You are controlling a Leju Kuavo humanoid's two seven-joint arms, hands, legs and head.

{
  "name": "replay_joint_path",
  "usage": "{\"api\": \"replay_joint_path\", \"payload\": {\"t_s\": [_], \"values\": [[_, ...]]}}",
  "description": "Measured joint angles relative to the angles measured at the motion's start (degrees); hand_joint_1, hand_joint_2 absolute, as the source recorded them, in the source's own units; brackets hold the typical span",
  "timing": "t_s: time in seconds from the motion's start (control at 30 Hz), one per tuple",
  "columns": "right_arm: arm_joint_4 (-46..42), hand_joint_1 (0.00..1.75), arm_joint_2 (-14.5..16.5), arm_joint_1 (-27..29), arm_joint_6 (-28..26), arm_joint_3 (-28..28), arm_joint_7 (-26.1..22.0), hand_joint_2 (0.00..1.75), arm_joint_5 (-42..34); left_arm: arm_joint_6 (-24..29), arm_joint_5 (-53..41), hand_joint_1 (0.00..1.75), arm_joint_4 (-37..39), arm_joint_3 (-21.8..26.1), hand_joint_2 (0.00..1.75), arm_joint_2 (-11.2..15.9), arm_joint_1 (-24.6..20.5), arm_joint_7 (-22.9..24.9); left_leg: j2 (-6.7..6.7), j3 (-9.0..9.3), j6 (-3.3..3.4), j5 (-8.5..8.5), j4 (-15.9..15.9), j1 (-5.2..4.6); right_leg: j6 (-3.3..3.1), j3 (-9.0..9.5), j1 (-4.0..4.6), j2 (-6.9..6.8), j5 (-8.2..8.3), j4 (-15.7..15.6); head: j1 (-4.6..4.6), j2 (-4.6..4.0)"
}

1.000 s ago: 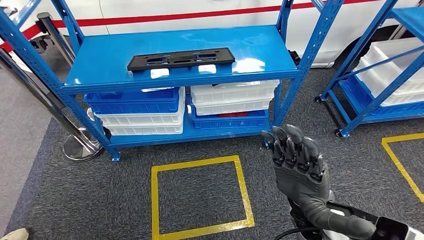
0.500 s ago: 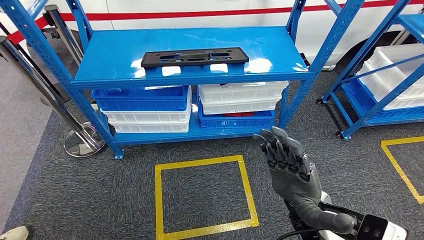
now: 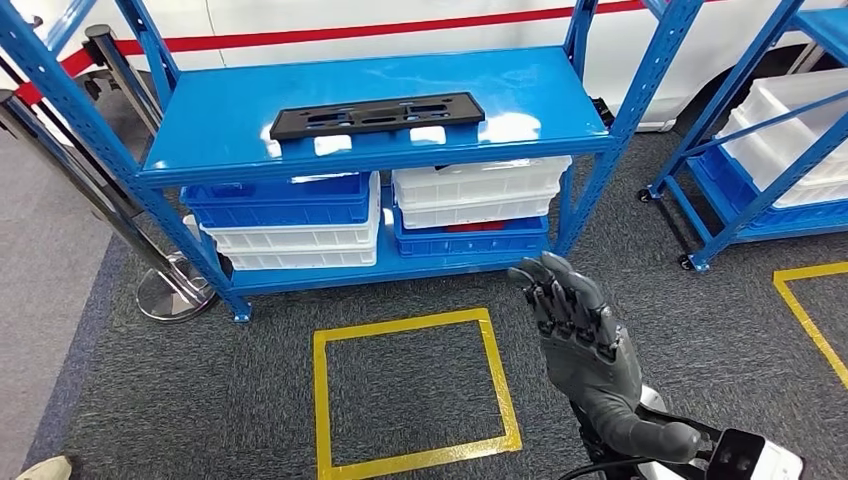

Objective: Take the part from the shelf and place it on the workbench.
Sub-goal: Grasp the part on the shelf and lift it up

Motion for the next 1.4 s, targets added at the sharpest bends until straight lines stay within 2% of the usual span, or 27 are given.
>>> {"api": "replay_joint_path", "payload": {"t_s": [0.03,0.07,0.1,0.17,0.23,0.27,0.4,0.47,0.53,0.57,0.6,0.63,0.7,0.73,0.8,0.9,0.93,0.97,1.03,1.07,1.1,1.13,1.2,1.23,1.27,1.3,1.4], "values": [[0.01,0.00,-0.01,0.18,-0.10,0.00,0.01,0.00,0.05,-0.04,-0.01,0.00,0.00,0.00,0.00,0.01,0.05,0.01,0.00,-1.56,-0.23,-1.32,3.36,0.12,-0.03,-0.05,0.01,-0.04,-0.01,0.05,0.00,0.00],[0.02,0.00,-0.01,0.40,-0.21,0.00,0.01,0.00,0.08,-0.08,-0.02,0.00,0.00,-0.01,0.00,0.03,0.09,0.01,0.01,-2.51,-0.44,-1.71,5.39,0.23,-0.02,-0.07,0.00,-0.06,-0.04,0.12,0.00,0.00],[0.03,0.00,-0.02,0.59,-0.34,0.00,0.01,0.00,0.09,-0.10,-0.03,0.00,0.00,-0.01,0.00,0.06,0.12,0.01,0.02,-2.51,-0.62,-1.04,5.42,0.33,0.04,-0.09,-0.05,-0.06,-0.09,0.22,0.00,0.00],[0.04,0.00,-0.02,0.80,-0.53,0.00,0.01,0.00,0.06,-0.17,-0.03,0.00,0.00,0.00,0.00,0.19,0.10,0.01,0.06,0.32,-0.82,2.64,-0.38,0.55,0.33,-0.08,-0.19,0.01,-0.30,0.58,0.00,0.00],[0.04,0.00,-0.03,0.89,-0.55,0.00,0.01,0.00,0.04,-0.29,-0.03,0.00,0.00,0.01,0.00,0.28,0.00,0.01,0.09,3.54,-0.45,4.95,-6.96,0.57,0.88,-0.25,-0.06,0.08,-0.64,1.13,0.02,0.00],[0.05,0.00,-0.05,0.94,-0.53,0.01,0.01,0.00,0.04,-0.35,-0.03,0.00,0.00,0.01,0.00,0.30,-0.04,0.01,0.08,4.30,-0.04,5.24,-8.61,0.50,1.19,-0.37,0.02,0.09,-0.73,1.33,0.06,0.00],[0.08,0.00,-0.10,0.98,-0.51,0.03,0.01,0.00,0.05,-0.63,-0.03,0.00,0.00,0.10,0.00,0.30,0.00,0.01,0.02,4.56,1.74,5.47,-9.61,0.38,2.41,-0.71,-0.12,0.13,-1.24,2.13,0.16,0.00],[0.12,0.00,-0.22,1.00,-0.54,0.03,0.01,0.00,0.07,-0.75,-0.02,0.00,-0.01,0.20,0.00,0.30,-0.05,0.01,0.08,4.65,2.34,5.62,-9.88,0.53,2.99,-2.69,-0.36,0.23,-3.88,6.46,0.23,0.00],[0.31,0.00,-0.37,1.10,-0.57,0.05,0.01,0.00,0.21,-0.85,0.00,0.00,-0.01,0.32,0.00,0.31,-0.07,0.01,0.10,4.56,2.55,5.58,-9.89,0.50,3.41,-6.49,-0.55,0.26,-7.24,13.99,0.28,0.00],[0.45,0.00,-0.44,1.16,-0.59,0.05,0.01,0.00,0.30,-0.89,0.01,0.00,-0.01,0.36,0.00,0.31,-0.06,0.01,0.08,4.57,2.55,5.55,-9.89,0.49,3.54,-7.96,-0.65,0.26,-7.91,16.72,0.27,0.00],[0.59,0.00,-0.50,1.19,-0.61,0.08,0.01,0.00,0.41,-0.94,0.01,0.00,-0.01,0.39,0.00,0.31,-0.05,0.01,0.05,4.62,2.52,5.51,-9.88,0.49,3.58,-8.53,-0.73,0.25,-7.48,17.52,0.28,0.00],[0.71,0.00,-0.54,1.20,-0.65,0.15,0.01,0.00,0.54,-0.99,0.01,0.00,-0.01,0.42,0.00,0.31,-0.04,0.01,0.01,4.74,2.45,5.44,-9.88,0.50,3.54,-7.98,-0.79,0.25,-6.02,16.10,0.28,0.00],[0.87,0.00,-0.60,1.09,-0.81,0.44,0.01,0.00,0.86,-1.15,0.03,0.00,-0.01,0.48,0.00,0.28,-0.03,0.04,-0.09,5.08,2.15,5.22,-9.89,0.50,3.18,-4.46,-0.81,0.25,-2.06,8.60,0.29,0.00],[0.96,0.00,-0.60,0.94,-1.00,0.70,0.01,0.00,1.10,-1.24,0.05,0.00,0.00,0.56,0.00,0.27,-0.06,0.09,-0.12,5.18,1.88,5.05,-9.85,0.41,2.94,-2.78,-0.68,0.25,-0.84,5.06,0.28,0.00],[1.27,0.00,-0.61,0.29,-1.87,1.56,0.05,0.00,1.61,-1.38,0.09,0.00,-0.01,0.82,0.00,0.26,-0.10,0.26,-0.12,5.23,1.22,4.76,-9.94,0.25,2.40,-1.25,-0.35,0.33,-0.39,1.64,0.26,0.00],[1.88,0.00,-0.65,-1.27,-3.80,3.51,0.67,0.00,1.98,-1.39,0.02,0.00,-0.03,1.34,0.00,0.27,-0.20,0.55,-0.03,5.55,0.14,4.26,-9.91,0.25,1.35,-0.67,-0.37,0.51,-0.53,0.94,0.22,0.00],[2.03,0.00,-0.65,-1.75,-4.19,4.11,0.87,0.00,1.97,-1.39,-0.01,0.00,-0.05,1.48,0.00,0.27,-0.25,0.61,0.00,5.16,-0.09,3.60,-8.72,0.27,0.95,-0.28,-0.49,0.46,-0.57,0.64,0.20,0.00],[2.20,0.00,-0.66,-2.15,-4.43,4.59,0.96,0.00,1.93,-1.38,-0.04,0.00,-0.06,1.58,0.00,0.26,-0.26,0.66,0.02,4.04,-0.23,2.44,-6.28,0.29,0.60,0.14,-0.58,0.37,-0.65,0.40,0.17,0.00],[2.67,0.00,-0.69,-2.64,-4.73,5.31,0.97,0.00,1.81,-1.32,-0.20,0.00,-0.06,1.74,0.00,0.25,-0.14,0.75,0.03,-0.12,-0.35,-0.48,1.33,0.30,0.06,0.70,-0.35,0.17,-1.11,0.36,0.14,0.00],[2.95,0.00,-0.74,-2.74,-4.81,5.58,0.95,0.00,1.75,-1.27,-0.27,0.00,-0.06,1.79,0.00,0.24,-0.01,0.78,0.03,-2.23,-0.38,-1.25,4.63,0.30,-0.08,0.98,-0.22,0.16,-1.38,0.38,0.14,0.00],[3.18,0.00,-0.79,-2.77,-4.84,5.80,0.94,0.00,1.69,-1.22,-0.33,0.00,-0.05,1.82,0.00,0.24,0.12,0.79,0.03,-3.57,-0.36,-0.91,6.19,0.30,-0.16,1.33,-0.09,0.19,-1.70,0.38,0.14,0.00],[3.37,0.00,-0.84,-2.79,-4.84,5.99,0.91,0.00,1.62,-1.18,-0.33,0.00,-0.05,1.85,0.00,0.25,0.23,0.80,0.03,-3.84,-0.26,0.58,5.53,0.29,-0.16,1.79,-0.01,0.25,-2.08,0.39,0.14,0.00],[3.68,0.00,-0.92,-2.89,-4.84,6.27,0.84,0.00,1.48,-1.14,-0.34,0.00,-0.05,1.92,0.00,0.26,0.37,0.80,0.07,-1.71,0.25,5.55,-1.19,0.23,-0.02,2.98,0.09,0.33,-3.00,0.38,0.15,0.00],[3.80,0.00,-0.96,-2.98,-4.83,6.42,0.79,0.00,1.40,-1.10,-0.34,0.00,-0.06,1.99,0.00,0.28,0.40,0.80,0.11,-0.18,0.55,7.24,-4.84,0.09,0.20,3.44,0.22,0.37,-3.52,0.45,0.17,0.00],[3.90,0.00,-1.00,-3.07,-4.81,6.57,0.76,0.00,1.33,-1.08,-0.35,0.00,-0.06,2.08,0.00,0.30,0.40,0.81,0.13,0.96,0.87,8.10,-7.45,-0.05,0.46,3.75,0.28,0.38,-3.93,0.44,0.18,0.00],[3.97,0.00,-1.03,-3.14,-4.79,6.75,0.75,0.00,1.28,-1.05,-0.38,0.00,-0.06,2.15,0.00,0.31,0.40,0.83,0.14,1.58,1.15,8.11,-8.85,-0.19,0.77,3.98,0.31,0.40,-4.18,0.45,0.22,0.00],[4.08,0.00,-1.10,-3.36,-4.77,7.23,0.73,0.00,1.06,-0.89,-0.46,0.00,-0.07,2.30,0.00,0.31,0.41,0.86,0.00,2.57,1.98,7.39,-9.88,-0.17,1.67,4.21,0.25,0.42,-4.20,1.25,0.28,0.00]]}}
